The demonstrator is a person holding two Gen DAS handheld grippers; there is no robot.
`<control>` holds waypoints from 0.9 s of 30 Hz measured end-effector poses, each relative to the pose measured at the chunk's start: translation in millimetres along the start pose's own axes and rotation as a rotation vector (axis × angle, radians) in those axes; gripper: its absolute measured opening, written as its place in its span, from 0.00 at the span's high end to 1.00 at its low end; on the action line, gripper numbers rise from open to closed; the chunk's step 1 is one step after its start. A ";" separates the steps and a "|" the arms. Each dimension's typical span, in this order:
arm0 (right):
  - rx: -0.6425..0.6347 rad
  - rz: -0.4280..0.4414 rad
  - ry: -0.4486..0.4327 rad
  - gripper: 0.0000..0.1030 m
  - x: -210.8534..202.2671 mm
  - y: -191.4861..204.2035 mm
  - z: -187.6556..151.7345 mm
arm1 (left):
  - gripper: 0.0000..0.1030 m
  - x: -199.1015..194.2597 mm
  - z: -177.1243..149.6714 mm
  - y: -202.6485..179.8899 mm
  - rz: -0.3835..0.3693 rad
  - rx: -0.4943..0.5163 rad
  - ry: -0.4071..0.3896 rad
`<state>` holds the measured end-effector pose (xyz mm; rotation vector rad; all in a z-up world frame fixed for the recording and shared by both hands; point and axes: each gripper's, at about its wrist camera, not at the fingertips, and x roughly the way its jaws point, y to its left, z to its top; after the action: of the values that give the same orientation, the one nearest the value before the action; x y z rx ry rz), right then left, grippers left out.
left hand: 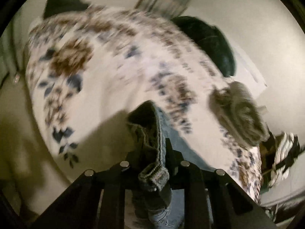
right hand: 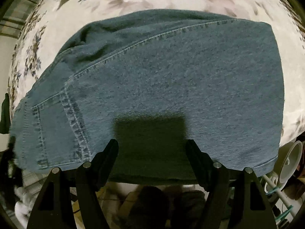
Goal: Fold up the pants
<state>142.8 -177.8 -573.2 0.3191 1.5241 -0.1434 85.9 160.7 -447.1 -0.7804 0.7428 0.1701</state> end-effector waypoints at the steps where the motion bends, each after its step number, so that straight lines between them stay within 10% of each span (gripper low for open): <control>1: 0.004 0.006 -0.003 0.27 -2.6 -2.2 -1.1 | 0.85 -8.2 -0.2 -17.6 -0.013 0.041 -0.015; 12: 0.092 0.065 -0.081 0.27 -65.1 -80.0 -15.7 | 0.86 -52.1 -81.4 -199.3 -0.277 0.485 0.037; 22: 0.258 0.044 -0.110 0.27 -95.7 -215.0 -36.2 | 0.84 32.7 -227.4 -267.9 -0.316 0.715 0.397; 27: 0.243 0.040 -0.118 0.27 -105.6 -245.1 -42.3 | 0.82 69.0 -246.7 -280.6 -0.326 0.640 0.633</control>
<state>26.4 -409.5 -497.3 0.5253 1.3845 -0.3121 115.0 -218.2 -448.0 -0.3159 1.1689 -0.6141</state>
